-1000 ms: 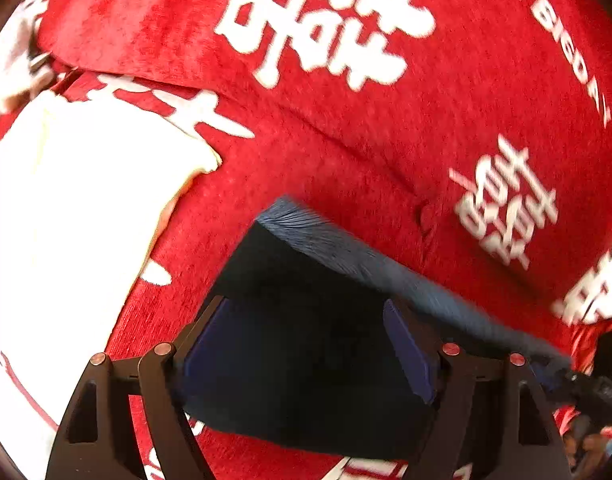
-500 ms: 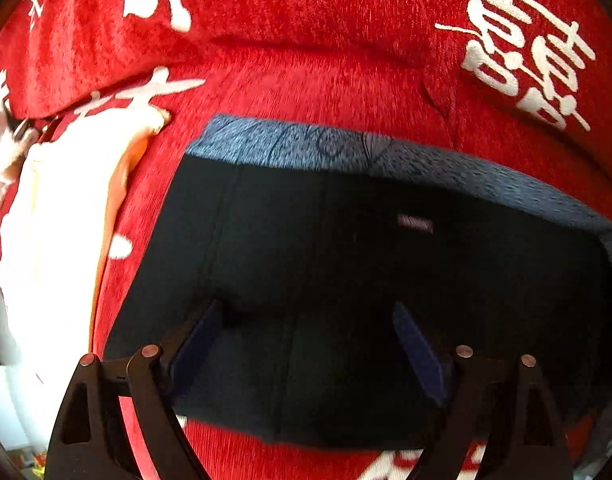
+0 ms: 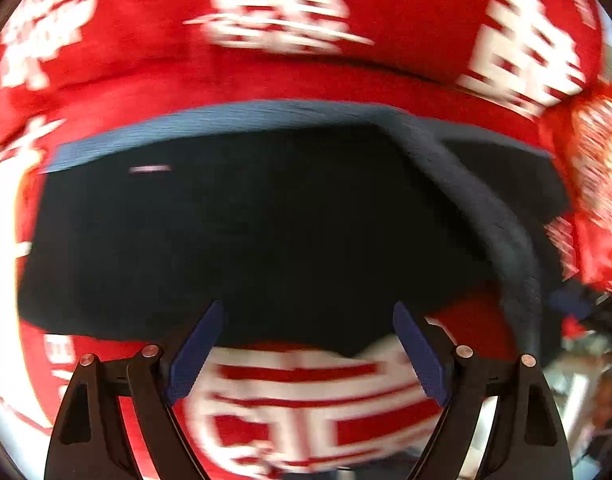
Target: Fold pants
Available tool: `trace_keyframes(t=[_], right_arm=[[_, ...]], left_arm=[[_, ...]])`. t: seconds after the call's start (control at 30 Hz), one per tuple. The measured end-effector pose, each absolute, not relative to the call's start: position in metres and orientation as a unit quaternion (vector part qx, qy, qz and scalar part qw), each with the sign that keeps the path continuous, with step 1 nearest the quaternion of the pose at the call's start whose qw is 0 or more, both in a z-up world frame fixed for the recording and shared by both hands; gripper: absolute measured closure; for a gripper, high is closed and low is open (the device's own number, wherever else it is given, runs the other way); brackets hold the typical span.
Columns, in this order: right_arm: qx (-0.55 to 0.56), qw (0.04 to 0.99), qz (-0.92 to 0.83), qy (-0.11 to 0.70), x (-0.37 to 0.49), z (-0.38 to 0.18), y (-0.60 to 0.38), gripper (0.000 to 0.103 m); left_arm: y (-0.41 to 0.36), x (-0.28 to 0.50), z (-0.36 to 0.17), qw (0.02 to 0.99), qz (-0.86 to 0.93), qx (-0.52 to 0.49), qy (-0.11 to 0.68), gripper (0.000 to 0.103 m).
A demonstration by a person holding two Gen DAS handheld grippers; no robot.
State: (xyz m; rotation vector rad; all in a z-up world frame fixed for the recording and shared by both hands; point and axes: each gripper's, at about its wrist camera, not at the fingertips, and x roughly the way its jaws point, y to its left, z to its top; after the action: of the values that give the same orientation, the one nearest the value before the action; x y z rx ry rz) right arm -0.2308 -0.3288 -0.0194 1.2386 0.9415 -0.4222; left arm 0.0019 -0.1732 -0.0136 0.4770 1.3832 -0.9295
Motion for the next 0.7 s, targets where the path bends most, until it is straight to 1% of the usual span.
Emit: trace_keyframes(t=[0.2, 0.37, 0.47, 0.6, 0.7], right_arm=[[0.597, 0.653, -0.273, 0.378, -0.335, -0.032, -0.289, 0.03], [0.631, 0.601, -0.333, 0.361, -0.406, -0.065, -0.268, 0.03], [0.643, 0.587, -0.339, 0.357, -0.428, -0.082, -0.265, 0.03], [0.658, 0.579, -0.323, 0.357, -0.436, -0.108, -0.269, 0.03], [0.685, 0.585, -0.29, 0.323, -0.442, -0.124, -0.274, 0.03]], left_arm=[[-0.215, -0.077, -0.026, 0.568, -0.485, 0.199, 0.635, 0.016], [-0.24, -0.12, -0.037, 0.545, -0.506, 0.206, 0.636, 0.016], [-0.247, -0.134, -0.05, 0.535, -0.5, 0.209, 0.647, 0.016], [-0.256, -0.143, -0.059, 0.541, -0.491, 0.219, 0.647, 0.016], [-0.26, -0.145, -0.059, 0.551, -0.487, 0.226, 0.638, 0.016]])
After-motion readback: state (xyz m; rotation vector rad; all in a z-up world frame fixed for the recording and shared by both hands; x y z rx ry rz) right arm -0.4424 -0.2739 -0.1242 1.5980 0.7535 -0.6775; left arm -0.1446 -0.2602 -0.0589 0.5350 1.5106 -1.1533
